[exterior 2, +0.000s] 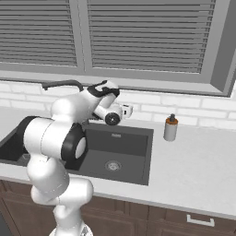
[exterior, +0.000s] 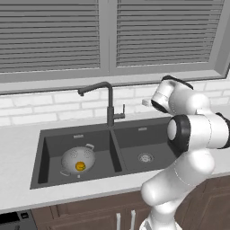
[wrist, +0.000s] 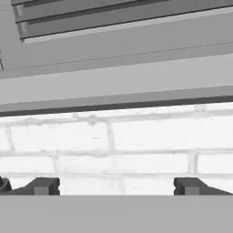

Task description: Put the colander in the sink, put the mango in the colander, and turn on the sink faucet and pour water over the colander.

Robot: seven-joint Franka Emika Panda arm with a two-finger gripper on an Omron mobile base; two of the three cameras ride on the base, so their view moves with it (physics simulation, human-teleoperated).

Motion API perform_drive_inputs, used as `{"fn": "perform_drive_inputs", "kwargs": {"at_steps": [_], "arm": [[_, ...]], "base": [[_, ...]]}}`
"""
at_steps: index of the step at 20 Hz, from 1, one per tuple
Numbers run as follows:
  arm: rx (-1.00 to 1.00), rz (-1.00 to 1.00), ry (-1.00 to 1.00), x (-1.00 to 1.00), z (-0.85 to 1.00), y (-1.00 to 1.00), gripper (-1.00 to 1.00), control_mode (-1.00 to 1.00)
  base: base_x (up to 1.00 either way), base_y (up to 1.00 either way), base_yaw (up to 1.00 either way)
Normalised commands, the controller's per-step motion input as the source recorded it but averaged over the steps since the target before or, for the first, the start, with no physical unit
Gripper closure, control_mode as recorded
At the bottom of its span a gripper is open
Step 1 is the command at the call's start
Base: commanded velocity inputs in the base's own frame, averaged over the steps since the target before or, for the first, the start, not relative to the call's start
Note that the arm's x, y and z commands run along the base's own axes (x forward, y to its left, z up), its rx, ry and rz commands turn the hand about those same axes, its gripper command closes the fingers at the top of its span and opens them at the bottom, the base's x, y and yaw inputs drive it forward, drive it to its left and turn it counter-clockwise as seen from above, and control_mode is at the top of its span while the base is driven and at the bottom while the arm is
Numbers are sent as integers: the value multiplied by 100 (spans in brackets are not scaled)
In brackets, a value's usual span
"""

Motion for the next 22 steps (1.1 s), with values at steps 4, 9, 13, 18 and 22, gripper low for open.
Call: {"fn": "perform_drive_inputs", "kwargs": {"at_steps": [4, 9, 13, 18, 22], "arm": [[0, 5, -17, -11, -8, 0, -100, -100], [0, 4, -15, -17, -1, 0, -100, -100], [0, 2, -1, -1, 0, 0, -100, -100], [0, 3, 0, 0, 0, 3, -100, -100], [0, 4, 0, 0, 0, 4, -100, -100]], "base": [[0, 0, 0], [0, 0, 0], [0, 0, 0], [0, 0, 0], [0, 0, 0]]}}
